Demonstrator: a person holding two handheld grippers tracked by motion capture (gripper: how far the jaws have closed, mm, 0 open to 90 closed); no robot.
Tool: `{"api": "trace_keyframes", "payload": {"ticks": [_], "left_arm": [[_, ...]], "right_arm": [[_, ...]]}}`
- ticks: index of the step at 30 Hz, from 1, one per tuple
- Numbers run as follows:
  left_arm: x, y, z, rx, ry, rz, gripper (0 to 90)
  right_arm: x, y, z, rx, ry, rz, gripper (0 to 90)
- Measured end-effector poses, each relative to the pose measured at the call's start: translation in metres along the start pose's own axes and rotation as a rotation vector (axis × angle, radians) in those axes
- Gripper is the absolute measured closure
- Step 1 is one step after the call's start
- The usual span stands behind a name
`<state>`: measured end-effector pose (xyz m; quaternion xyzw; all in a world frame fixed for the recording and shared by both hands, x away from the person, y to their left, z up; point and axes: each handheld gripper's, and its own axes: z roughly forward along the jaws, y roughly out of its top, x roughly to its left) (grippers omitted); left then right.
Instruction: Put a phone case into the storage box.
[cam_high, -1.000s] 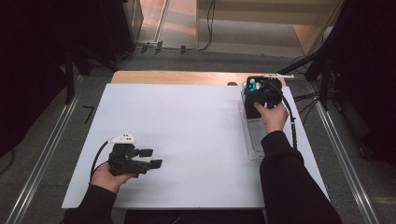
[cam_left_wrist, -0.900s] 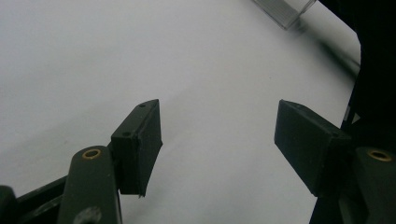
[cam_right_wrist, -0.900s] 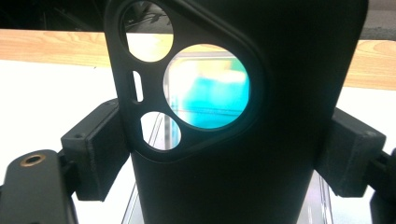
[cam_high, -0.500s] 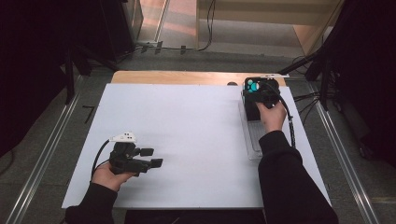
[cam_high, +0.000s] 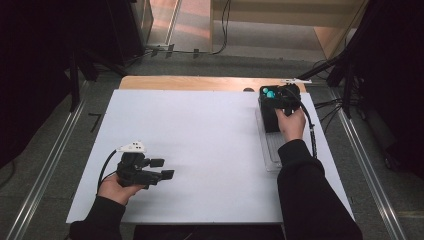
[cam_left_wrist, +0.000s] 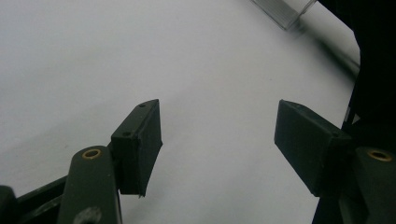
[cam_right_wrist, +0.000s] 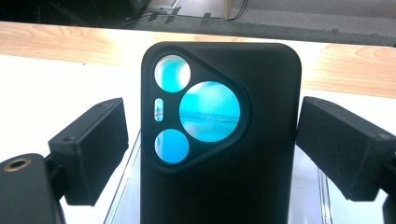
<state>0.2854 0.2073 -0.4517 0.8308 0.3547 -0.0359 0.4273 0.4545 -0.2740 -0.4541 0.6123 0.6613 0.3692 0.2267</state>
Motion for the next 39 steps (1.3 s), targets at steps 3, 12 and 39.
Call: {"api": "trace_keyframes", "payload": {"ticks": [3, 12, 39], "left_arm": [[0.000, 0.000, 0.000, -0.001, 0.001, -0.002, 32.2], [0.001, 0.001, -0.001, -0.006, 0.002, -0.002, 32.2], [0.003, 0.005, -0.001, -0.013, -0.006, 0.001, 32.2]], "right_arm": [[-0.002, 0.000, -0.001, -0.001, 0.013, 0.013, 7.8], [-0.004, 0.008, -0.023, -0.014, 0.066, 0.070, 7.8], [0.047, 0.002, -0.049, 0.109, 0.301, -0.114, 0.0]]}}
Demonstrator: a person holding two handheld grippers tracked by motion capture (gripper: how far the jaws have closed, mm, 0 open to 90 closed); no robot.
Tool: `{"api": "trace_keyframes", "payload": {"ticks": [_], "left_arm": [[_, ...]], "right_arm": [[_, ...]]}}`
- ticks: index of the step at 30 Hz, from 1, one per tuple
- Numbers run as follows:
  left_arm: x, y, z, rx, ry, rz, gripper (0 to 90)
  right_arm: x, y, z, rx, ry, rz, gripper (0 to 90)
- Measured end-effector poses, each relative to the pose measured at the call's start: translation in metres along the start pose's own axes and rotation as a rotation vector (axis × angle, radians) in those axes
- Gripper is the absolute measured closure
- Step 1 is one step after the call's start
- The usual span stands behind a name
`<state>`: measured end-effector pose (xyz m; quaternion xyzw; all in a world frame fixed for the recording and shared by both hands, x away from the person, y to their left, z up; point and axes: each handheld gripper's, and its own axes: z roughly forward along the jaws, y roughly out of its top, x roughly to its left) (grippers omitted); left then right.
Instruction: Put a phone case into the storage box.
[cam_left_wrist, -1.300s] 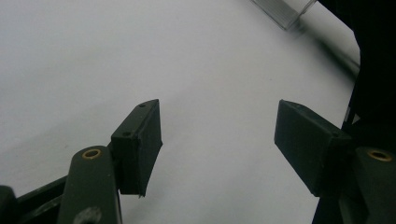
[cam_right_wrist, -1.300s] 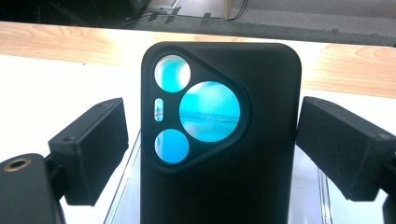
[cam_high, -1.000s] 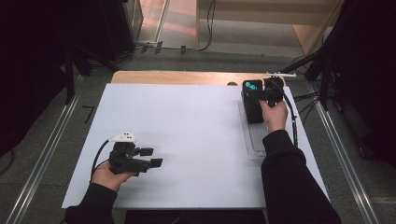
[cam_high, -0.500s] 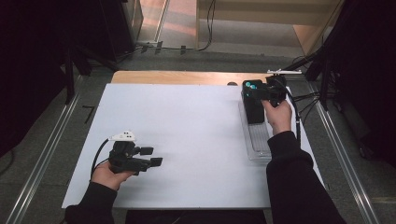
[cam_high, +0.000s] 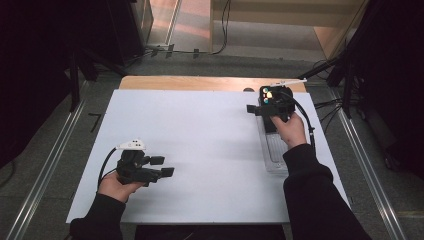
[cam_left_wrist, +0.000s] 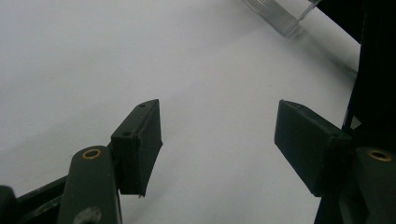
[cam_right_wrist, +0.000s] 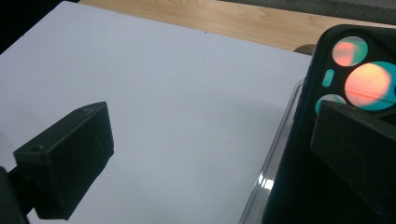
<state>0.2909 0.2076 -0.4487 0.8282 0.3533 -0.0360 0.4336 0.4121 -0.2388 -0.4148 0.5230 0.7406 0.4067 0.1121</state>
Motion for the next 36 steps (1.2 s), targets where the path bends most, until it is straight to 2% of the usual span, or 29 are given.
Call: {"api": "trace_keyframes", "payload": {"ticks": [4, 6, 14, 30, 32, 36], "left_arm": [[0.000, 0.000, 0.000, -0.002, 0.001, -0.003, 32.2], [0.001, 0.000, 0.000, -0.002, -0.002, -0.002, 32.2], [0.001, 0.000, -0.001, -0.003, -0.002, -0.005, 32.2], [0.001, 0.000, 0.000, 0.003, -0.008, -0.004, 32.2], [0.002, 0.000, -0.001, 0.003, -0.006, -0.003, 32.2], [0.002, 0.000, -0.001, 0.004, -0.007, -0.006, 32.2]], "right_arm": [[0.008, -0.003, 0.001, 0.025, 0.001, 0.001, 0.0], [0.011, -0.005, 0.002, 0.032, 0.017, 0.002, 0.0], [0.029, -0.012, 0.006, 0.071, 0.051, -0.038, 0.0], [0.062, -0.031, 0.003, 0.076, 0.146, -0.092, 0.0], [0.066, -0.035, 0.002, 0.070, 0.133, -0.098, 12.1], [0.070, -0.041, 0.003, 0.084, 0.151, -0.114, 12.1]]}}
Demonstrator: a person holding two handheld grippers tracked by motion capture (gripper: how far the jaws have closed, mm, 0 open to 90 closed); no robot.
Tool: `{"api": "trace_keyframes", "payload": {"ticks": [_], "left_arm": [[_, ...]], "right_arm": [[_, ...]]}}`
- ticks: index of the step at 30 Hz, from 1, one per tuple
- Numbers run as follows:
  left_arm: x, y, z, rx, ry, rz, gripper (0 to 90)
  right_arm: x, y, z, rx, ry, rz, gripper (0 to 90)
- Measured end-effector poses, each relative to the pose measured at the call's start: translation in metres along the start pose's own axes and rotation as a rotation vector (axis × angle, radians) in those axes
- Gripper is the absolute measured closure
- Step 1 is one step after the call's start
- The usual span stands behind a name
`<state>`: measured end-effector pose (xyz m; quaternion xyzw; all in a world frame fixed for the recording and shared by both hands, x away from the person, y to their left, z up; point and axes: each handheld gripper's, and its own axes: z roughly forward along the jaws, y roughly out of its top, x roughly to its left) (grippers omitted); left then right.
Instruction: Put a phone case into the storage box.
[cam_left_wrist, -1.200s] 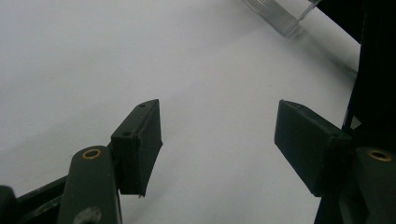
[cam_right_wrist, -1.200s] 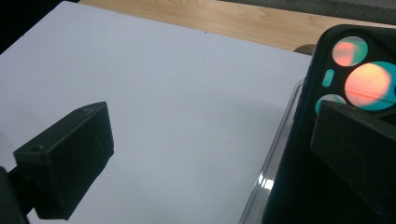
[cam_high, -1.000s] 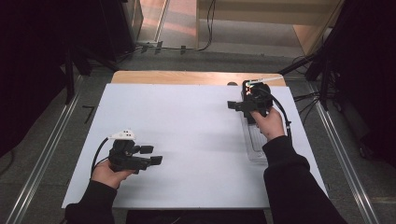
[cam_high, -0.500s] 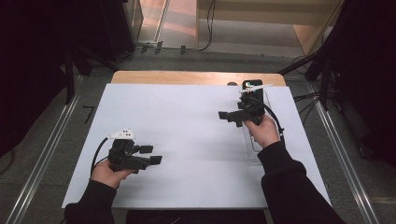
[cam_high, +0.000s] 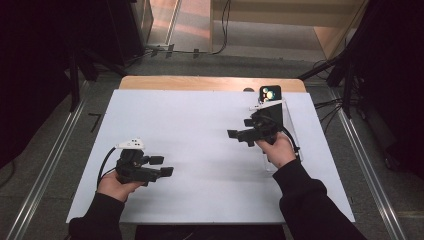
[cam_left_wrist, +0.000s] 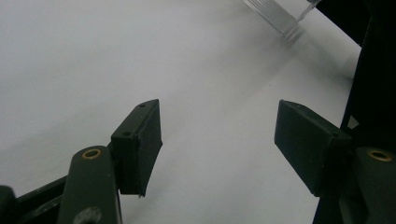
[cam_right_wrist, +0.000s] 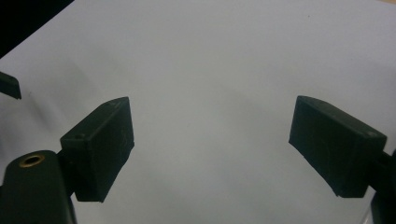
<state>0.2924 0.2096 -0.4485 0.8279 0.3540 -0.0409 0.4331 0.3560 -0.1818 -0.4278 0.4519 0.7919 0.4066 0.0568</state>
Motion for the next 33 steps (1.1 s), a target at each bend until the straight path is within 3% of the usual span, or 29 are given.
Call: {"api": "trace_keyframes", "payload": {"ticks": [12, 17, 33], "left_arm": [[0.000, 0.000, 0.000, 0.005, -0.011, -0.002, 32.2], [-0.002, 0.000, -0.001, -0.013, -0.044, -0.010, 32.2], [-0.009, -0.003, 0.001, 0.013, -0.043, 0.000, 32.1]], "right_arm": [[0.016, -0.020, 0.000, 0.043, 0.039, -0.055, 12.9], [0.021, -0.029, -0.004, 0.015, 0.058, -0.101, 12.9], [0.025, -0.060, -0.017, 0.081, 0.105, -0.096, 13.0]]}}
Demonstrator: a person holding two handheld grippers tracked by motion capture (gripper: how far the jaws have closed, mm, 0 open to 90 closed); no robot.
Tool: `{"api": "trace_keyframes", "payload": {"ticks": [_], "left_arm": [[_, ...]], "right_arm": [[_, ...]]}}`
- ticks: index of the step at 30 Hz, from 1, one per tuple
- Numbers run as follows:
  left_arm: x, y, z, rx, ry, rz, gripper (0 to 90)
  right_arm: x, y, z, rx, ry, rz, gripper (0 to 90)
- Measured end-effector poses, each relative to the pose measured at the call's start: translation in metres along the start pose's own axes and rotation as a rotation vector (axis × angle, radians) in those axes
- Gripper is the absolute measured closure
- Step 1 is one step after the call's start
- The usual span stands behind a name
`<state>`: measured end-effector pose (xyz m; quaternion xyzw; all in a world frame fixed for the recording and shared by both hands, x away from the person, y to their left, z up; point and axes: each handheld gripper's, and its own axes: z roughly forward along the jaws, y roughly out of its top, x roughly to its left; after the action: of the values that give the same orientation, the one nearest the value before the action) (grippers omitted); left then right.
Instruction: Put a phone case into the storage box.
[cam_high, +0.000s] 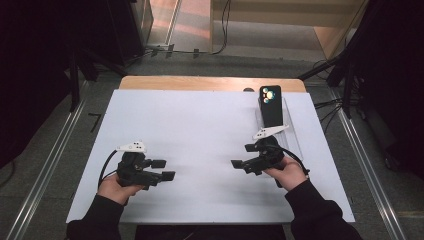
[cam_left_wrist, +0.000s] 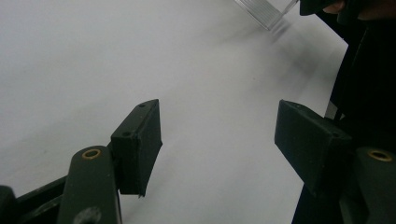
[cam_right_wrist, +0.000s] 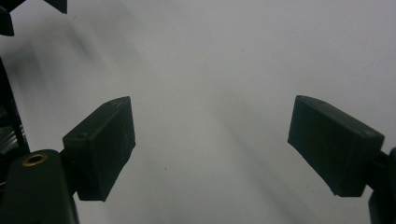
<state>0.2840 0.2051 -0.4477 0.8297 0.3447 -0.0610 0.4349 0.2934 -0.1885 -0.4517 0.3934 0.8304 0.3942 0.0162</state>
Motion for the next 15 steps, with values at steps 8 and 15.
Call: {"api": "trace_keyframes", "payload": {"ticks": [8, 15], "left_arm": [[-0.003, -0.003, 0.001, 0.017, -0.007, 0.005, 32.1], [-0.005, -0.006, 0.001, 0.023, -0.010, 0.010, 32.1]], "right_arm": [[0.002, -0.015, -0.005, 0.016, 0.024, -0.018, 12.9], [0.002, -0.028, -0.014, 0.028, 0.018, -0.005, 12.9]]}}
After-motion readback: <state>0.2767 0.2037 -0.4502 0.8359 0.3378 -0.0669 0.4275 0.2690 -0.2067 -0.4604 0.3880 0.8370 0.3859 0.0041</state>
